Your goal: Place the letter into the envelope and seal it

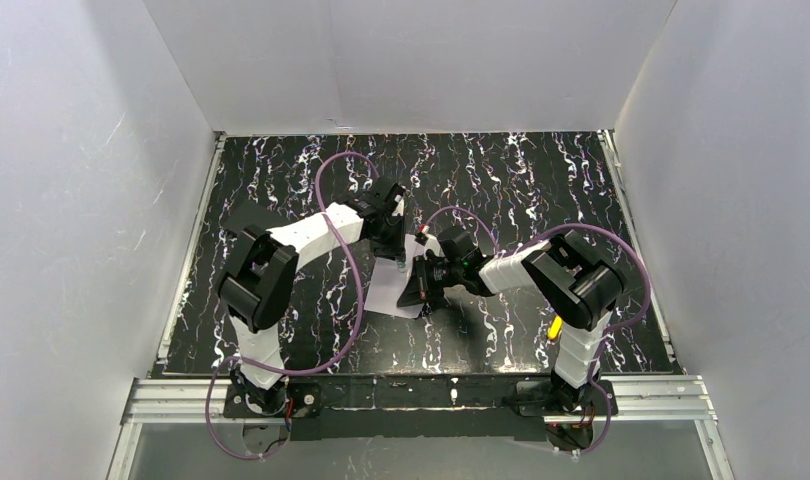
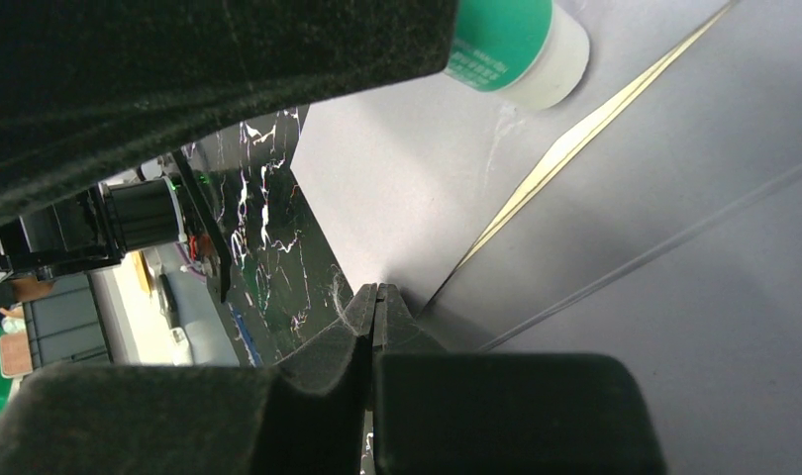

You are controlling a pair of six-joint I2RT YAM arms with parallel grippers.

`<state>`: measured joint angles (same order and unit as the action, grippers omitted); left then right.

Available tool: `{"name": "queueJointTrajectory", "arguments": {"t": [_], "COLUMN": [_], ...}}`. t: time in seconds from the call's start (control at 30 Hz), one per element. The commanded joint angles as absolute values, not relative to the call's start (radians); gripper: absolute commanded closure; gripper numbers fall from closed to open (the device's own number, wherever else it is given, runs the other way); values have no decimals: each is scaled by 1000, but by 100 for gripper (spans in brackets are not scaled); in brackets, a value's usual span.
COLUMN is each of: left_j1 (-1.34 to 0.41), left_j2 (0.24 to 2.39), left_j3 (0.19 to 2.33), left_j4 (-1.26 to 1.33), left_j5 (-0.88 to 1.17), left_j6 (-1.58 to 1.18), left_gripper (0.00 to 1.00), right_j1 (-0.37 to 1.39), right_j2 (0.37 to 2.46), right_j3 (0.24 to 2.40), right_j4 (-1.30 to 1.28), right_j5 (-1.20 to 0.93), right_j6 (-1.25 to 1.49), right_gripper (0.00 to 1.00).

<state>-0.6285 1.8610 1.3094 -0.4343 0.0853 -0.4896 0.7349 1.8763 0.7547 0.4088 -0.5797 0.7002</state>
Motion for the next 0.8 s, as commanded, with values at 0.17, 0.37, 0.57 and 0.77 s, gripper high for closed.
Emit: {"name": "queueJointTrajectory", "arguments": {"t": [0.17,0.37,0.57,0.77], "left_j1": [-641,-653,-667,-660], "left_j2": [1867,1847,1811,1781], "left_j3": [1207,1171,1110,1167], "left_j4": [-593,-589,-589,-608], "left_j5": [149,176,214,158], "left_j6": [-435,-441,-450,-443], "left_gripper": [100,100,100,100], "right_j1": [731,730,729,727], "right_j2": [2016,2022,2016,2014], "right_j3": [684,684,680,678], "right_j4": [140,141,143,144], "right_j5": [-252,-255,-251,-251], "right_j6": [576,578,580,581], "right_gripper": [92,92,92,92]}}
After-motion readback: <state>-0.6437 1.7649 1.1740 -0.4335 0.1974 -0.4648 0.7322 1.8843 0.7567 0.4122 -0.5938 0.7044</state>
